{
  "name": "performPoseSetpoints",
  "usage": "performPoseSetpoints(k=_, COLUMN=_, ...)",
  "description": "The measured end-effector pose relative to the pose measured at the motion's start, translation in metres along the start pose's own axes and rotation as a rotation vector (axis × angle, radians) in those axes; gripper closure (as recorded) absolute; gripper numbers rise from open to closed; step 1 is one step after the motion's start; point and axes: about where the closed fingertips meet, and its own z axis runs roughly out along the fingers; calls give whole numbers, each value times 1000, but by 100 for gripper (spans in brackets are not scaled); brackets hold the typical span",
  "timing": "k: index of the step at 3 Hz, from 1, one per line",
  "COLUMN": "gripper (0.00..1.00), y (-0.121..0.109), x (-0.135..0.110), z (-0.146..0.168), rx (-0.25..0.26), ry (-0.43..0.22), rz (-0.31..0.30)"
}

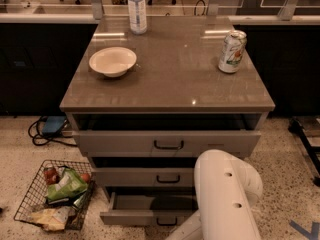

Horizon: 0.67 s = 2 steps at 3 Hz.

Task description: Close bottom drawer

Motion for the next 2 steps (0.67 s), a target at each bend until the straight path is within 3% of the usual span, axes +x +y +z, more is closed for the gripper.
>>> performPoseSetpoints(k=1, gripper=100, y=16, x=29, z=12, rx=-137, ry=76, rz=82)
performPoseSetpoints(k=2, gripper=100, y=26, x=66, z=21, rx=-201, ry=161, rz=186)
